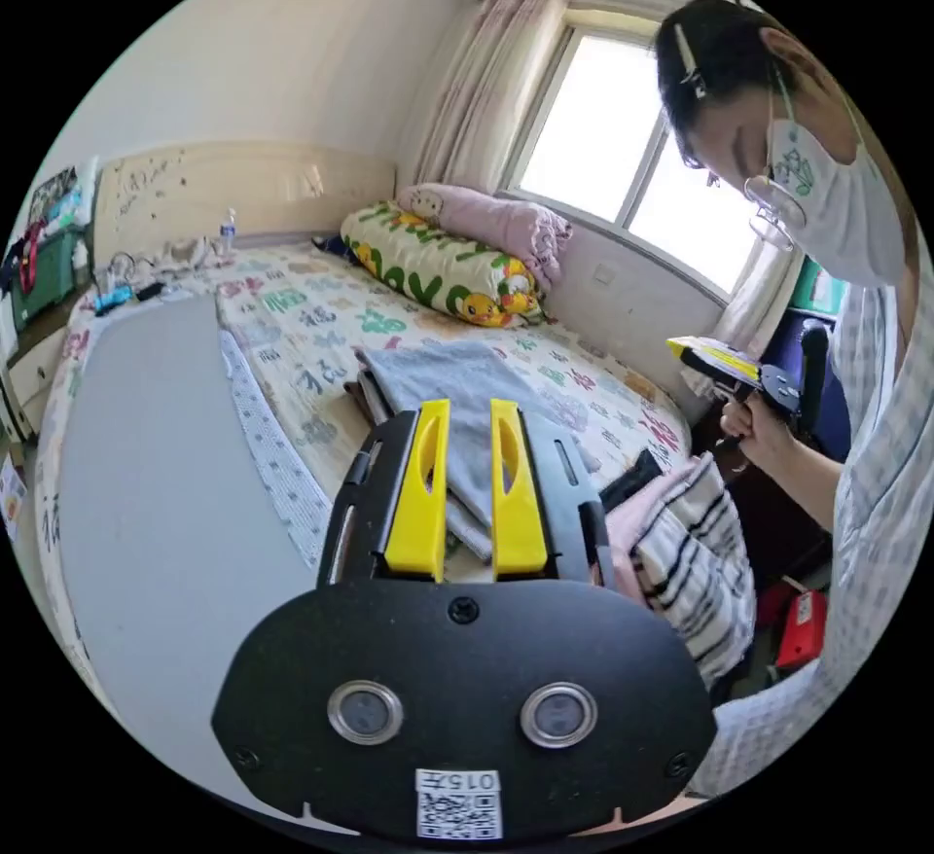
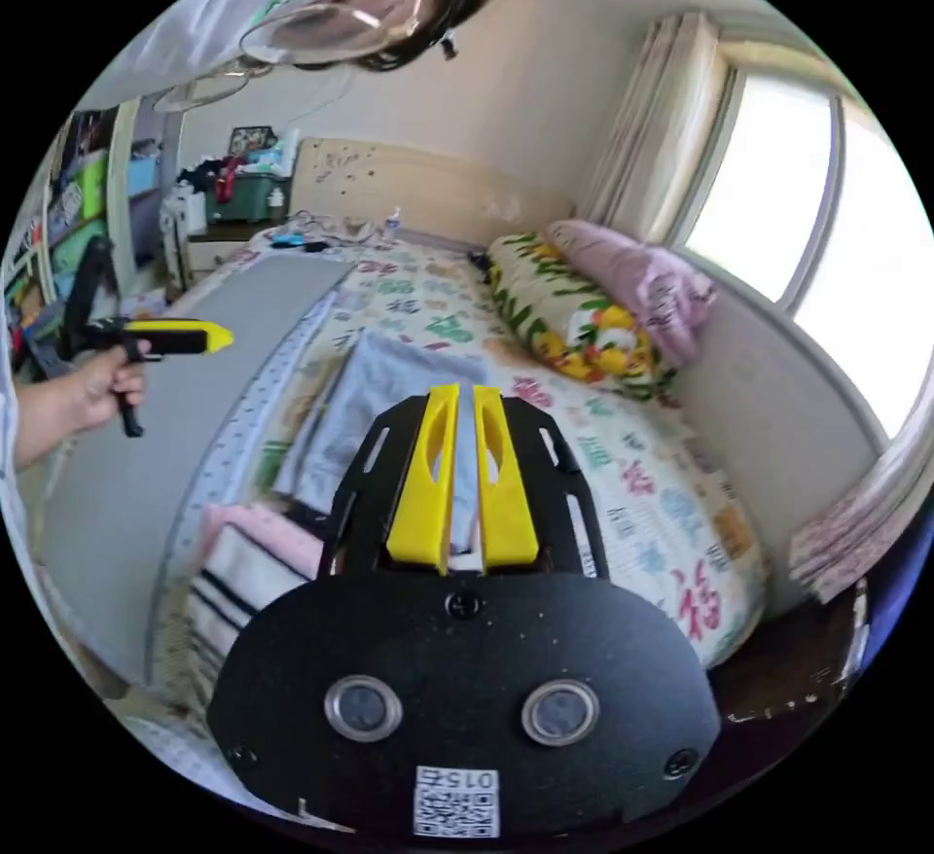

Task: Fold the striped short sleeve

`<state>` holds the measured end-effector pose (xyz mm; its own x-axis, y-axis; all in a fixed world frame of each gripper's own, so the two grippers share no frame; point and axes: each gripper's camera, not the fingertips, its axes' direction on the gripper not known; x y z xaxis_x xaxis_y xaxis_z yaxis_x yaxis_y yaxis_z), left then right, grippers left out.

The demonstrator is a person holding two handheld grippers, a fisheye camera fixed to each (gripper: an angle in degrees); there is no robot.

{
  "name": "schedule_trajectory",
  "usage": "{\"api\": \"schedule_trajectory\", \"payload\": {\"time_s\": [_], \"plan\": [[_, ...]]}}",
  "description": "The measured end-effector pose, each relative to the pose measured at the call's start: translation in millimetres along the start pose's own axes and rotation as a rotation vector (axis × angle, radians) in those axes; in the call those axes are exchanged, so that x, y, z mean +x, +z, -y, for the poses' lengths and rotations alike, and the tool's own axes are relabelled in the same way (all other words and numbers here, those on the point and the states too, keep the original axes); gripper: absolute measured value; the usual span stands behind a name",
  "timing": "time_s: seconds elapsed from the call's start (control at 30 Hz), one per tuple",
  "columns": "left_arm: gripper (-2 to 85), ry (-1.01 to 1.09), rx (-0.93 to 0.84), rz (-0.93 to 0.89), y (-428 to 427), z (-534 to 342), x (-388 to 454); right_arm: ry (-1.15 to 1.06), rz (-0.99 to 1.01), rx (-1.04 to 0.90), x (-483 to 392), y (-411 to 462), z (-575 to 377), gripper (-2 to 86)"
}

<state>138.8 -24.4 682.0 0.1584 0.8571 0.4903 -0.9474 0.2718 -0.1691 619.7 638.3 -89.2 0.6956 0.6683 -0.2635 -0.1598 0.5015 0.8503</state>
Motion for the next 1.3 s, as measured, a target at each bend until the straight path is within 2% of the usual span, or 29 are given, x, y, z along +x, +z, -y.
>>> {"api": "schedule_trajectory", "payload": {"time_s": [0.07,0.13,0.23,0.4,0.47,0.67,0.83,0.93,1.1,1.2,1.3], "plan": [[7.6,0.008,0.002,-0.103,2,-12,13,-0.047,0.274,-0.204,-25,17,3,9.1],[8.1,0.024,0.043,-0.138,-2,-22,23,-0.025,0.336,-0.3,-35,29,1,11.5],[8.4,0.068,0.036,-0.172,-7,-39,38,0.022,0.277,-0.429,-38,48,-8,11.5],[8.9,0.061,-0.074,-0.227,-13,-68,51,0.071,0.164,-0.401,-24,16,-7,5.7],[9.0,0.053,-0.138,-0.231,-11,-82,58,0.163,0.159,-0.373,-4,-23,-15,3.9],[8.8,-0.025,-0.198,-0.247,6,-100,73,0.356,0.156,-0.348,59,-119,-49,3.4],[7.9,-0.155,-0.329,-0.206,41,-104,80,0.38,0.126,-0.317,89,-171,-53,3.2],[7.0,-0.259,-0.292,-0.192,44,-112,84,0.367,0.116,-0.31,99,-192,-47,3.2],[2.2,-0.256,-0.265,-0.167,19,-114,95,0.359,0.121,-0.224,111,-235,-29,3.3],[0.9,-0.247,-0.196,-0.264,-30,-114,98,0.286,0.135,-0.065,105,-289,-3,2.8],[0.4,-0.186,-0.081,-0.192,-108,-122,104,0.212,0.085,0.052,94,-343,28,2.2]]}}
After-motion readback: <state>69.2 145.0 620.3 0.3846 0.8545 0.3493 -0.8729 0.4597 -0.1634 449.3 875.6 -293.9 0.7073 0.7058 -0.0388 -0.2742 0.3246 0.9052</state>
